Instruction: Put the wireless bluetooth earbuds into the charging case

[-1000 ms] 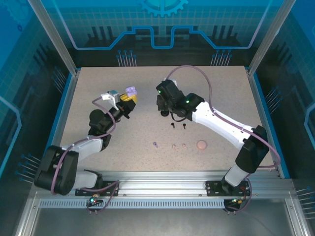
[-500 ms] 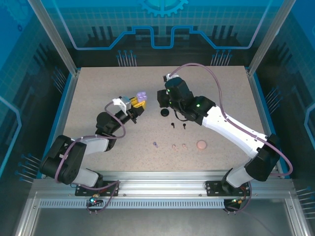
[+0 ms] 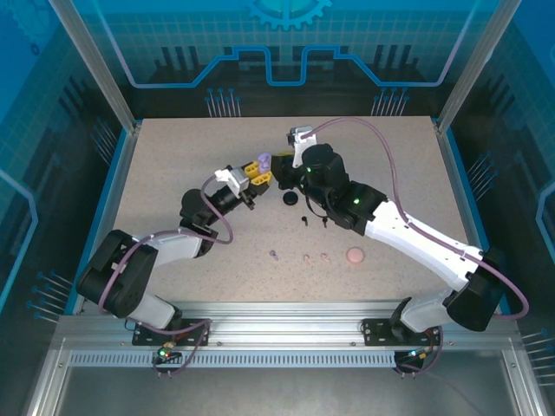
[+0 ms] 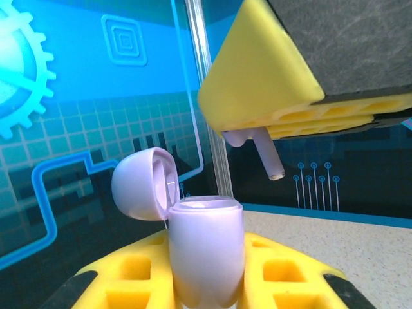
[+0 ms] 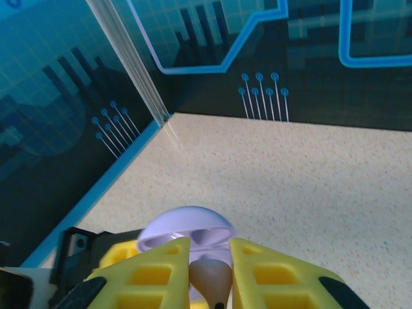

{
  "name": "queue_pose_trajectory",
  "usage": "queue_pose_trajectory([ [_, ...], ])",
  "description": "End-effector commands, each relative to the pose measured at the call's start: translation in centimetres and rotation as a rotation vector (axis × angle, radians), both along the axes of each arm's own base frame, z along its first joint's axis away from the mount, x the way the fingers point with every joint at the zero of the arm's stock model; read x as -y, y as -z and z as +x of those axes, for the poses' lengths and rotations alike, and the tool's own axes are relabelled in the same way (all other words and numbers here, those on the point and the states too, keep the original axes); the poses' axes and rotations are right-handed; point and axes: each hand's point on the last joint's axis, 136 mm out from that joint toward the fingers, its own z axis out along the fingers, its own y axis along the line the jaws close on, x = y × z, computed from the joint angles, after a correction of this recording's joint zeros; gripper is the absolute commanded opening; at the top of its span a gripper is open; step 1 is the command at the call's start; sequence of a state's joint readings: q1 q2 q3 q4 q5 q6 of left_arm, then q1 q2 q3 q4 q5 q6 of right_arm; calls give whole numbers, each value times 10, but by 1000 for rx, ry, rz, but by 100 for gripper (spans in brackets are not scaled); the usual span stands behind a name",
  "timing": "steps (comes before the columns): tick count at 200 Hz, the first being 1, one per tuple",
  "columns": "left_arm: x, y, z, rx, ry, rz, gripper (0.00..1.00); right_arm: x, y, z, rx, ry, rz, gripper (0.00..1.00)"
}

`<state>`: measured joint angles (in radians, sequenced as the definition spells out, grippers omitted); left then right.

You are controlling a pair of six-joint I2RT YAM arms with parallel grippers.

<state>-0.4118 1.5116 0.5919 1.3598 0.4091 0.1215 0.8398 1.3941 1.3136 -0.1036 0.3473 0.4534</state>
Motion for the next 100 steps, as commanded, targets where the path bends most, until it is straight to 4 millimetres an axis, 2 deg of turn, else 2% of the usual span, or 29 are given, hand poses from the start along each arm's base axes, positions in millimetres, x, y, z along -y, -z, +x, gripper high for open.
queue_pose_trajectory([
  [1,11,-22,-1,122,14,13,0,1,-39,-5,126,-10,72,19],
  [54,18,-28,9,146,25,14,0,9,-53,-5,195,23,82,19],
  [100,21,-28,8,139,42,11,0,14,-48,3,190,31,103,19],
])
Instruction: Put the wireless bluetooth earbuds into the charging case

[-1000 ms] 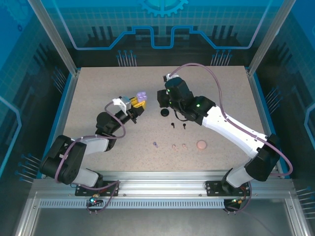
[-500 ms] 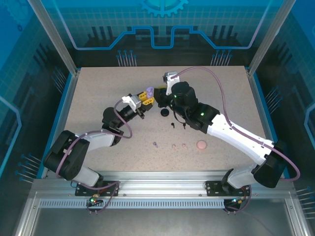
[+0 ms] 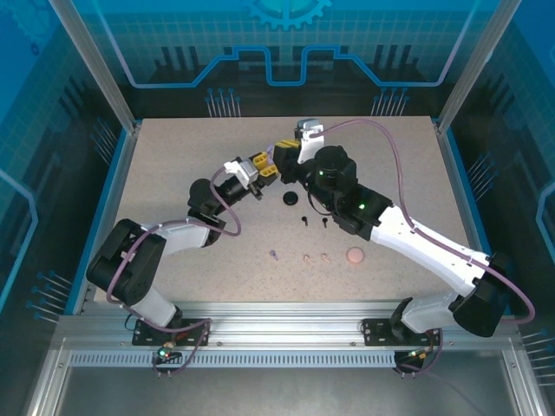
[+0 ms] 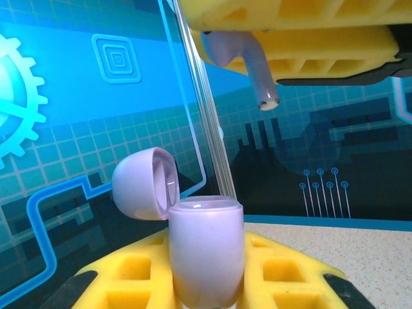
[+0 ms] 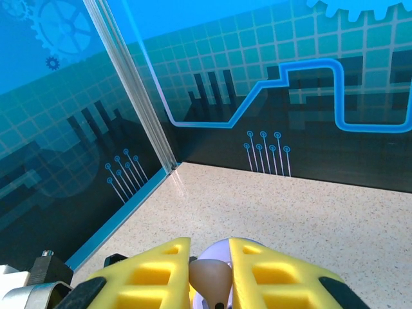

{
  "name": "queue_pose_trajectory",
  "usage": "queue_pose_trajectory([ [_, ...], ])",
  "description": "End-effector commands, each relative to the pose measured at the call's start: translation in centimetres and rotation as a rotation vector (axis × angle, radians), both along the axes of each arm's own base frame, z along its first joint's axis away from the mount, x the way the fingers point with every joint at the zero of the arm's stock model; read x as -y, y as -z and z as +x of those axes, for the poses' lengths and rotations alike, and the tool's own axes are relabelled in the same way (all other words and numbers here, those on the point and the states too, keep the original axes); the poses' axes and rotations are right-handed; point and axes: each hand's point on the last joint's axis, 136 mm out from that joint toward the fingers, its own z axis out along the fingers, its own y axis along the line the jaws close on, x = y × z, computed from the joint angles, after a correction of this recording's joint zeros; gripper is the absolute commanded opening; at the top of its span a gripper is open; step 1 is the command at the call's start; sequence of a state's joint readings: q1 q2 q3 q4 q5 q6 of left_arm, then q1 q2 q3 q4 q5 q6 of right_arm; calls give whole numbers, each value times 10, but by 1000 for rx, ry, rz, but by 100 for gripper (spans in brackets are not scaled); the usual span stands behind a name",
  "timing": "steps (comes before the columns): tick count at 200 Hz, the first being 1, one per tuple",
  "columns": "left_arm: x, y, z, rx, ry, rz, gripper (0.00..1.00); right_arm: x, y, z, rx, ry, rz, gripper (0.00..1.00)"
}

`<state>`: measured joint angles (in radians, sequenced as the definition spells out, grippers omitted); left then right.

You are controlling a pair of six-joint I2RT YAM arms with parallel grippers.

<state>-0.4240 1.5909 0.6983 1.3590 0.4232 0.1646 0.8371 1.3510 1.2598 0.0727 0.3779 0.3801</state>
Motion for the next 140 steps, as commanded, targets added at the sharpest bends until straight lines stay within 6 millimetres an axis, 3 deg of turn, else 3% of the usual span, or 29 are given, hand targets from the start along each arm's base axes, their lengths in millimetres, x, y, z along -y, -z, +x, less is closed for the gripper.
queue_pose_trajectory([
  [1,6,-17,-8,79,32,-6,0,6,-13,2,36,8,47,19],
  [140,3,-30,-16,101,44,-23,0,-4,13,12,-77,-48,103,14],
])
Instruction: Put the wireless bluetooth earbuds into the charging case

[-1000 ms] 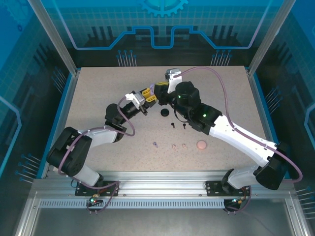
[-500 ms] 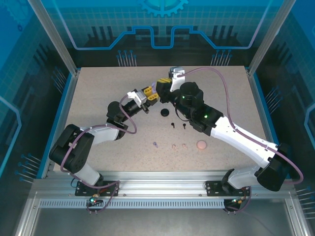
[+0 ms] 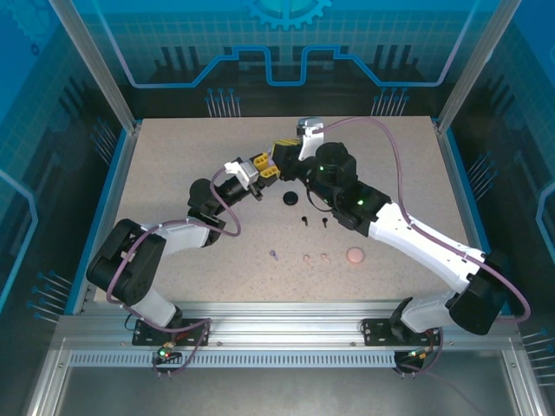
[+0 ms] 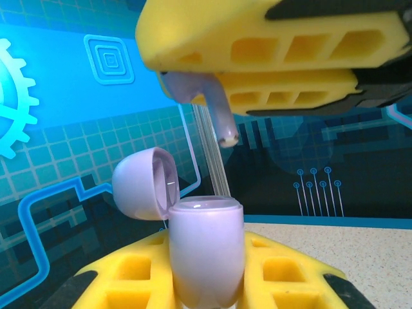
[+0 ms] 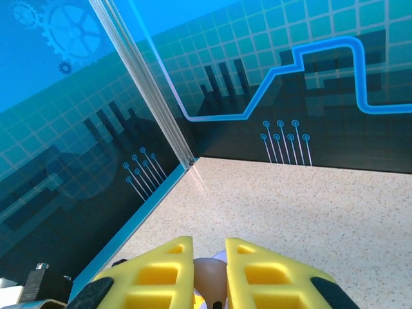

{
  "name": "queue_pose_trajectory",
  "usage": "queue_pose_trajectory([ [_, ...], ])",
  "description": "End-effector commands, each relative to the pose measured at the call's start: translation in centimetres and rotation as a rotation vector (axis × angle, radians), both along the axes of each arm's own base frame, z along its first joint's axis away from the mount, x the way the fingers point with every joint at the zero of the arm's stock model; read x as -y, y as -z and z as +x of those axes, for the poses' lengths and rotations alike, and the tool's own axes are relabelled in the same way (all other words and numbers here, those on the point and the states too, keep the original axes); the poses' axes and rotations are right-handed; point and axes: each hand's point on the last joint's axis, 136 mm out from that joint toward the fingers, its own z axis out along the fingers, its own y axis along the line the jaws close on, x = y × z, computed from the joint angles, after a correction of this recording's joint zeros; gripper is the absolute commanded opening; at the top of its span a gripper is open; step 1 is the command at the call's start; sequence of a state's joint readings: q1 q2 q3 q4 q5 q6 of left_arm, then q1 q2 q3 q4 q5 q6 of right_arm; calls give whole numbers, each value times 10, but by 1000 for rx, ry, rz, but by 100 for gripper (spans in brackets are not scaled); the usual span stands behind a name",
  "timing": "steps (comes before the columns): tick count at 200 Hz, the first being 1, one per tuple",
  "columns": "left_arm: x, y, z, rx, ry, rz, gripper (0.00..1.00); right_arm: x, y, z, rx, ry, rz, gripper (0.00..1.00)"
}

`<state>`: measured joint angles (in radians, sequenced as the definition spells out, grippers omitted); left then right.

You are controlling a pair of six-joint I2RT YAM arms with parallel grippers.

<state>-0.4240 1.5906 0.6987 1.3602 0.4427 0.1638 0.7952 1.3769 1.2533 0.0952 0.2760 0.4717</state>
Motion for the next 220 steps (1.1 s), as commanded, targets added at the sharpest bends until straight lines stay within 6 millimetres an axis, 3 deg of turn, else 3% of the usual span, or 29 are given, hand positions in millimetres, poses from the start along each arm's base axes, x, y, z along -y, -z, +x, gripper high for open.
queue_pose_trajectory([
  [1,1,-31,-13,96,27,-30,0,2,4,4,-12,4,27,14],
  [97,2,-36,-19,103,47,-35,0,7,15,10,-30,14,20,14],
  [174,4,-30,-17,87,51,-31,0,14,-25,-3,37,-16,65,13],
  [220,5,-31,-19,89,56,-34,0,14,-23,1,39,-3,51,13],
])
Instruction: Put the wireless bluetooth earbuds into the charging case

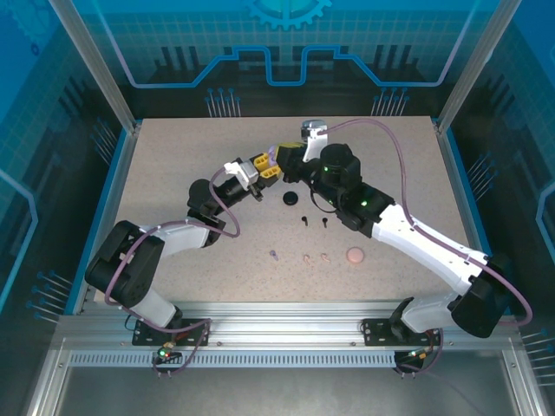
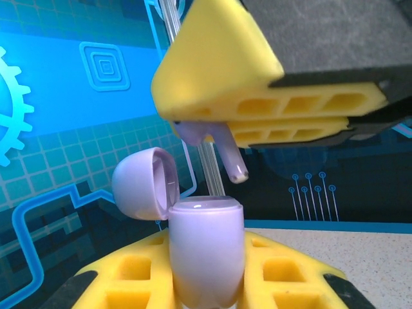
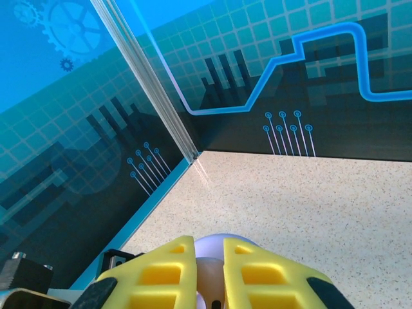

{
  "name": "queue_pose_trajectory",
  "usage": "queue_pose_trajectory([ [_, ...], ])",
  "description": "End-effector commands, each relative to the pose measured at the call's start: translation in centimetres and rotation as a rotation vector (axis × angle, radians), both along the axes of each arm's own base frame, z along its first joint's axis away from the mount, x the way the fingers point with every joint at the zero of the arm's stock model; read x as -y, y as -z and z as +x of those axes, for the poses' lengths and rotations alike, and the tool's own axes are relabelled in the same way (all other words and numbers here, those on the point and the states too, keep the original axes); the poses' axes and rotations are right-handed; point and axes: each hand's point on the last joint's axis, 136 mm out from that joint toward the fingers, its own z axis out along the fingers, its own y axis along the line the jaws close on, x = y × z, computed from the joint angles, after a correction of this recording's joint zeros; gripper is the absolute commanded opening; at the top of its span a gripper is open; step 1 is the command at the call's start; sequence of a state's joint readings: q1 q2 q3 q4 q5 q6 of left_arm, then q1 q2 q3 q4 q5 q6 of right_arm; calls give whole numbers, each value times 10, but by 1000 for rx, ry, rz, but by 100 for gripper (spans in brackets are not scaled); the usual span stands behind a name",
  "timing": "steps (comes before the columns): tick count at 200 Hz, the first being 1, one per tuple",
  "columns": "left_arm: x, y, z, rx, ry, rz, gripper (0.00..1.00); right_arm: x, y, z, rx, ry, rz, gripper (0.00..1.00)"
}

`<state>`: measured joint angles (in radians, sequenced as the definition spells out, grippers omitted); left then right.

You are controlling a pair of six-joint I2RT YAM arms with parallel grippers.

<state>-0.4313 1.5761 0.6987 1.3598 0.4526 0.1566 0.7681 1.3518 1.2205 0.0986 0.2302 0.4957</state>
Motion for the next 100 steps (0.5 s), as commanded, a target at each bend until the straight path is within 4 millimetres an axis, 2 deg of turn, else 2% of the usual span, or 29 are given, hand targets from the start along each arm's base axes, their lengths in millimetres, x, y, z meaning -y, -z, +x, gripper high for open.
queue_pose_trajectory([
  [1,3,-26,-13,81,36,-29,0,6,-27,2,58,14,31,13],
  [100,2,-33,-19,97,41,-35,0,1,2,19,-3,26,4,11],
])
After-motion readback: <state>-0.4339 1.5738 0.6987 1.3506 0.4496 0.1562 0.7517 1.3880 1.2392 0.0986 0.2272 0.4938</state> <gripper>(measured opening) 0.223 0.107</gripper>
